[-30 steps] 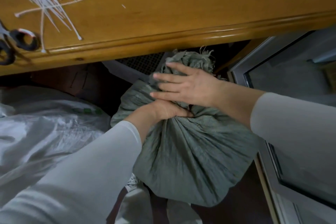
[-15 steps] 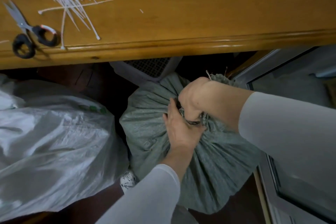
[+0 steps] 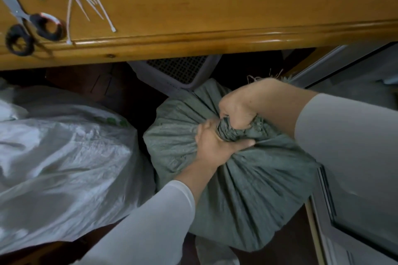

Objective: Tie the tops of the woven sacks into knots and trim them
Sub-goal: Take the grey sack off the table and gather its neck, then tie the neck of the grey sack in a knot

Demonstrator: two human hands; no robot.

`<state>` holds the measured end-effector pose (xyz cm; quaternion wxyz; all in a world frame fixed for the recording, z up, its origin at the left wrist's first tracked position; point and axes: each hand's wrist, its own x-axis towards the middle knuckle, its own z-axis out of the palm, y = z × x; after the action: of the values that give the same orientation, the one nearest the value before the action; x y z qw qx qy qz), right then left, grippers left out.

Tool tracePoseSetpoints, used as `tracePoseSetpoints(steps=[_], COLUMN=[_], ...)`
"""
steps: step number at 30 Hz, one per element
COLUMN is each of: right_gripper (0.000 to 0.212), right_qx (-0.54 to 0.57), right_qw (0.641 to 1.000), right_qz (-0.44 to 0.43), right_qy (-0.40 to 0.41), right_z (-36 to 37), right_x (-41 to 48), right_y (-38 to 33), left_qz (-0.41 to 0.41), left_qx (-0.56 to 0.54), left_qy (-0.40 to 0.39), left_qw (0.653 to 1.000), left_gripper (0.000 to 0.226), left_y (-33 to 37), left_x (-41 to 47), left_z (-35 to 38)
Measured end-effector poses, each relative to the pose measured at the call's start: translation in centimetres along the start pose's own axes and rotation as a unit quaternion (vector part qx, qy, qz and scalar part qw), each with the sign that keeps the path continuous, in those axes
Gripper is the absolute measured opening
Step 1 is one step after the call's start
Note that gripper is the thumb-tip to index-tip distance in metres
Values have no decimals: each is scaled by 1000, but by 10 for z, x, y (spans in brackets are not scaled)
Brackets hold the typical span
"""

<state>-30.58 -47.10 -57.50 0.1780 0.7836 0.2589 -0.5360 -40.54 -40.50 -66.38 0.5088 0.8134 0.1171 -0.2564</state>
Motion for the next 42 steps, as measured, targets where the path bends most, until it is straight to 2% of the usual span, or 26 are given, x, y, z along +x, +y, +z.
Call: tracePoseSetpoints(steps=[2, 6, 7, 8, 9, 11, 12, 13, 15, 18, 20, 21, 22, 23, 25, 26, 27, 28, 29, 30, 32, 34, 36, 38, 41, 42], right_gripper=[28, 21, 21, 25, 28, 30, 34, 38, 42, 60, 70, 69, 63, 54, 36, 34, 34, 34, 35, 38, 52, 56, 48, 41, 23, 18], right_qx=[4, -59, -71, -114, -173, -168, -123, -76, 66, 316, 342, 317, 277, 243, 248, 271, 282, 275, 257, 235, 186, 149, 119, 146, 257, 239], right_qw=[1000, 998, 995, 978, 932, 820, 790, 781, 815, 887, 909, 916, 915, 896, 799, 744, 694, 668, 662, 685, 771, 805, 799, 779, 768, 776], right_qz=[5, -13, -18, -39, -48, -57, -52, -45, -27, -45, -62, -55, -40, -29, -53, -86, -112, -118, -108, -85, -51, -46, -44, -36, -13, -2], right_qy=[-2, 15, 66, 171, 315, 544, 599, 619, 576, 333, 232, 240, 290, 370, 545, 605, 652, 681, 696, 684, 607, 572, 588, 608, 587, 584], right_z=[-6, -12, -11, -9, -6, 1, 4, 9, 14, 13, 7, 0, -8, -19, -41, -53, -66, -78, -89, -98, -113, -118, -119, -121, -120, -118], right_x=[0, 2, 3, 9, 17, 29, 30, 32, 28, 25, 25, 23, 20, 16, 6, 0, -4, -6, -5, -3, 1, 6, 6, 5, 3, 2], right_y=[2, -4, -7, -8, -10, -20, -26, -30, -37, -41, -49, -53, -55, -56, -62, -65, -68, -69, -70, -70, -67, -64, -65, -66, -68, -67], left_qz=[-2, -106, -135, -166, -204, -279, -306, -328, -337, -313, -301, -309, -317, -320, -347, -357, -353, -349, -344, -351, -351, -350, -344, -340, -342, -345], left_qx=[-7, -167, -214, -271, -319, -367, -373, -376, -389, -444, -437, -433, -427, -422, -420, -428, -422, -420, -421, -417, -400, -402, -415, -437, -440, -435], left_qy=[38, 51, 61, 76, 90, 104, 99, 95, 95, 69, 47, 48, 44, 49, 63, 54, 41, 27, 15, 9, -13, -27, -24, -6, 29, 37], left_qw=[999, 979, 966, 945, 921, 881, 870, 861, 853, 837, 846, 846, 845, 847, 836, 828, 834, 837, 839, 838, 847, 846, 842, 833, 830, 831], left_gripper=[85, 42, 37, 39, 48, 67, 74, 78, 77, 82, 62, 53, 54, 68, 103, 106, 98, 82, 69, 61, 56, 58, 56, 60, 81, 91], left_y=[10, 16, 17, 19, 19, 17, 13, 10, 6, -5, -15, -20, -26, -33, -34, -27, -15, -2, 7, 9, 9, 7, 7, 7, 5, 1], left_x=[1, 5, 4, 4, 4, 7, 9, 11, 16, 24, 27, 29, 32, 38, 44, 44, 41, 35, 31, 30, 30, 32, 28, 27, 29, 33], left_z=[-1, -5, -6, -8, -11, -18, -22, -26, -34, -40, -41, -43, -45, -44, -50, -57, -66, -75, -82, -85, -87, -85, -85, -84, -78, -75])
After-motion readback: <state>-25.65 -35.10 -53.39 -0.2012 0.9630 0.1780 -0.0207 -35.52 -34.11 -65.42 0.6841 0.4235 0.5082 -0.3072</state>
